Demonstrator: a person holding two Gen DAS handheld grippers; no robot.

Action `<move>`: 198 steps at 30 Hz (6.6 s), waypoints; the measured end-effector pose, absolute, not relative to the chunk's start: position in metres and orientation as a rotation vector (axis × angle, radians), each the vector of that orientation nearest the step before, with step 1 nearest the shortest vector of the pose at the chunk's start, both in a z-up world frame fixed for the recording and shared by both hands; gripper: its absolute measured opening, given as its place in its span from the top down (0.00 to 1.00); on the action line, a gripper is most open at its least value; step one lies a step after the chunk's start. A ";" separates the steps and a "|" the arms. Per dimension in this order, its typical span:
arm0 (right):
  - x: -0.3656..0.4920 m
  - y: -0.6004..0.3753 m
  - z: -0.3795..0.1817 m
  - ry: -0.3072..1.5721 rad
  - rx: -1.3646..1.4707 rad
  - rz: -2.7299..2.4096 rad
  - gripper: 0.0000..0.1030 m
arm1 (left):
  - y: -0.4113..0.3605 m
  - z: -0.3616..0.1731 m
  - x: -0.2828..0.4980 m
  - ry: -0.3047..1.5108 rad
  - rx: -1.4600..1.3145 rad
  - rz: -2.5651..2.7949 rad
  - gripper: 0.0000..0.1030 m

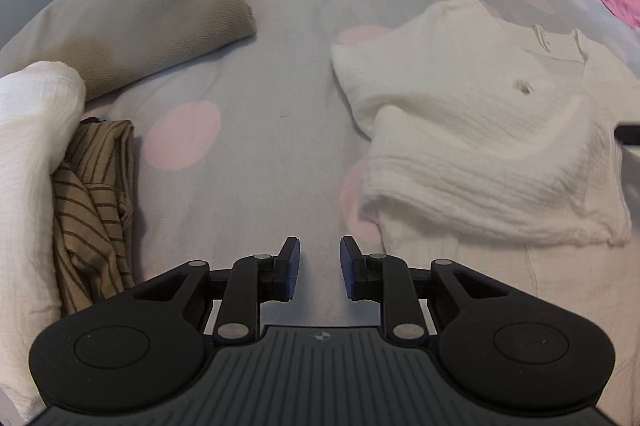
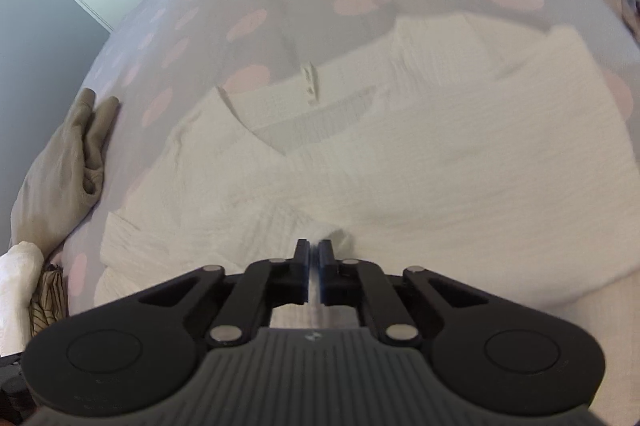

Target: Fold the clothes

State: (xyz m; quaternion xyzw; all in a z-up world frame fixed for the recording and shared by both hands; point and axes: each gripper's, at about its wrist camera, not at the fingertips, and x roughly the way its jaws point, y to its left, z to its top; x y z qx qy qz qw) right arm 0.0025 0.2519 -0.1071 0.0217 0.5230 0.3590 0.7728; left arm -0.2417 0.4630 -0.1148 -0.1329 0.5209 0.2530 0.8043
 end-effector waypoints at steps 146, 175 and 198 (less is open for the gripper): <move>-0.069 -0.004 -0.147 1.254 -0.504 0.622 0.40 | 0.368 -0.135 -0.336 1.391 -0.241 0.338 0.56; -0.112 0.033 -0.113 0.991 -0.688 0.774 0.95 | 0.314 -0.111 -0.321 1.269 -0.021 0.248 0.98; 0.022 0.090 -0.051 0.841 -0.581 0.769 0.95 | 0.422 -0.047 -0.236 0.982 -0.121 0.501 0.98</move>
